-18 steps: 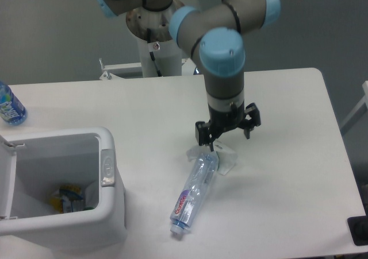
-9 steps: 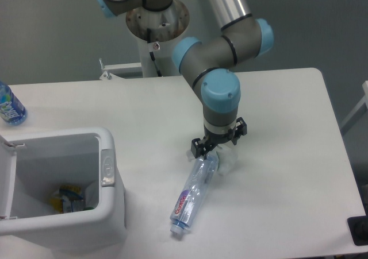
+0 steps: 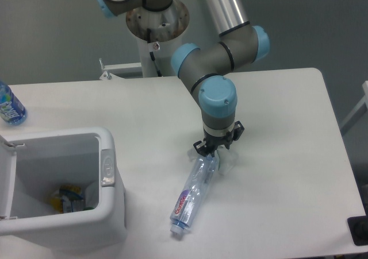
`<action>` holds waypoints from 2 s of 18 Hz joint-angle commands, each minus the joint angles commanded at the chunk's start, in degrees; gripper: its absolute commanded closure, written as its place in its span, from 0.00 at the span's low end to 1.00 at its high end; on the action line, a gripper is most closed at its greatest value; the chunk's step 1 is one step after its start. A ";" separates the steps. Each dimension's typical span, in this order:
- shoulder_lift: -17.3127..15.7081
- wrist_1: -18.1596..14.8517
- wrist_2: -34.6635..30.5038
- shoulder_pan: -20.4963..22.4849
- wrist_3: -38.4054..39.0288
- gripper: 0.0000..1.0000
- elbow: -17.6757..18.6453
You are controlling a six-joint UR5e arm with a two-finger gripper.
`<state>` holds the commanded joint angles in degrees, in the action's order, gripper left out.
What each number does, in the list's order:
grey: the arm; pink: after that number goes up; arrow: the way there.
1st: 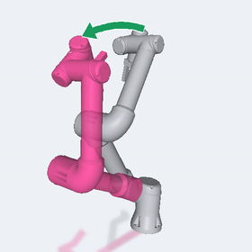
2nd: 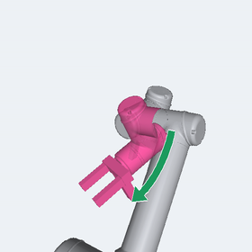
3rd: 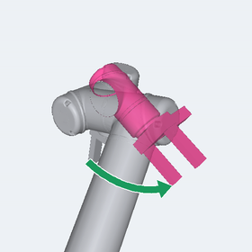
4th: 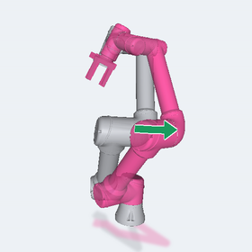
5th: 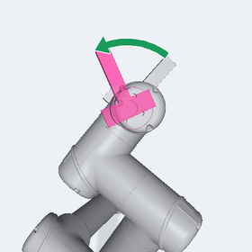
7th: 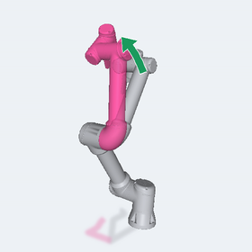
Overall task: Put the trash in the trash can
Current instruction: 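Close the gripper on the plastic bag and lift it, then carry the held plastic bag over the white trash bin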
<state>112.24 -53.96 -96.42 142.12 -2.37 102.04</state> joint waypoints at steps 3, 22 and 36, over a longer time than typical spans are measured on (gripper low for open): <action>-0.35 -0.26 -2.45 0.00 -0.87 0.94 0.96; -12.13 -2.37 14.82 4.48 -1.86 0.99 -14.31; -11.87 -0.35 42.36 -4.74 3.68 0.99 -19.86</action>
<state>100.37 -54.32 -54.05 137.38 1.31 82.18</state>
